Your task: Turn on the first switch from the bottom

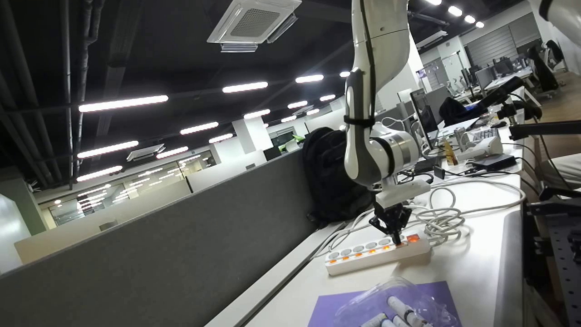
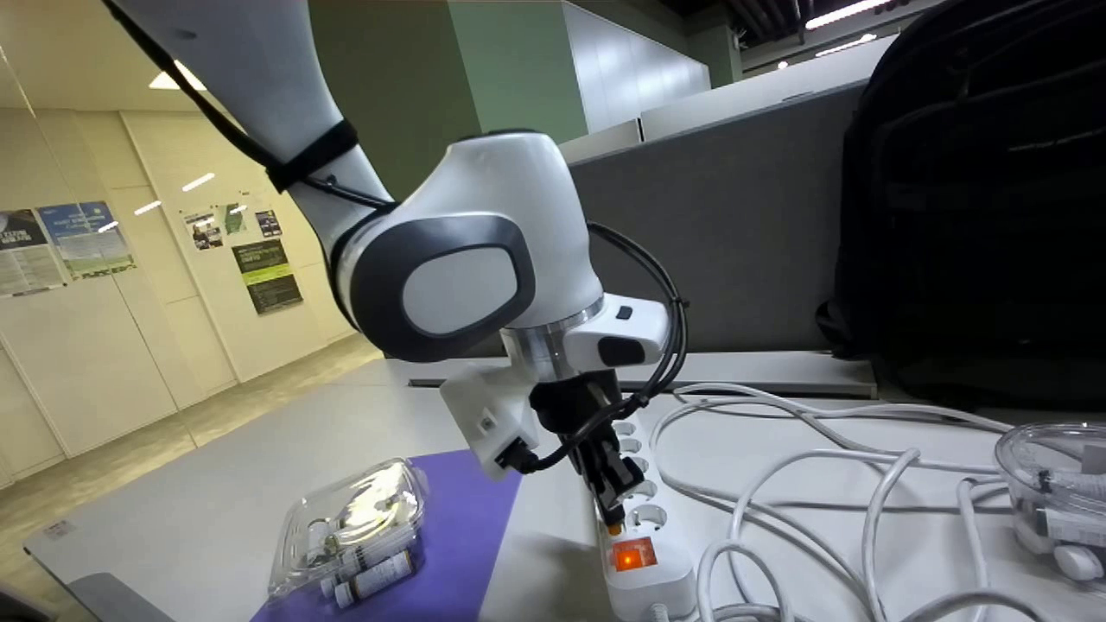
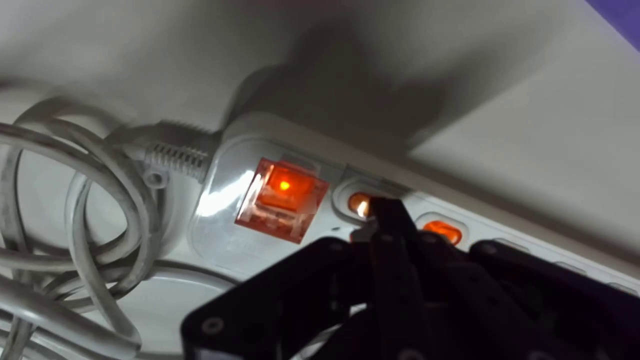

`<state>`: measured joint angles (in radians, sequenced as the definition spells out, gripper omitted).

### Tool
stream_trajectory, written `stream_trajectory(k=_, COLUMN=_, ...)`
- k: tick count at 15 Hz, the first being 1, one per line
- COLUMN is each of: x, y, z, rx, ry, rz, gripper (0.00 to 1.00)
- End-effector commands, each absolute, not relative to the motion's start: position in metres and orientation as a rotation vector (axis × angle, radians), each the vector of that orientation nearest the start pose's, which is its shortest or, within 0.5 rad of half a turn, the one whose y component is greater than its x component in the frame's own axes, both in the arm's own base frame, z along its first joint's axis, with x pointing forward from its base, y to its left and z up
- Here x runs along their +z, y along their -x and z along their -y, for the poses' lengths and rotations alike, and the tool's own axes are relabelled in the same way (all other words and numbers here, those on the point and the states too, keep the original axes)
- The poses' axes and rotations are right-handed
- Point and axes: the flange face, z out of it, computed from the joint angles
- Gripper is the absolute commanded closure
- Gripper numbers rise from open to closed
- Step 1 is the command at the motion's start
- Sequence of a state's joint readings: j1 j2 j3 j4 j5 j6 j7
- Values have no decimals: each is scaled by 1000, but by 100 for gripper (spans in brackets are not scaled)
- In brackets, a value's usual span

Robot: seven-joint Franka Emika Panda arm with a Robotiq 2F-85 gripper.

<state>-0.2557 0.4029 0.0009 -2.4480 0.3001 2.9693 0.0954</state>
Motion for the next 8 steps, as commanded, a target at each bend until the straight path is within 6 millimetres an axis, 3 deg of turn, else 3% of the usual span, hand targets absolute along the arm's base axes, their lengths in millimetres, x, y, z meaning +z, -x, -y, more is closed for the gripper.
stream_trajectory(k=1, x=150, y=-470, z=143, rx=-183, ry=2900, rz=-969, gripper=100)
stream_trajectory(k=8, x=132, y=-471, z=151, rx=-131, ry=2913, rz=-1006, gripper=100)
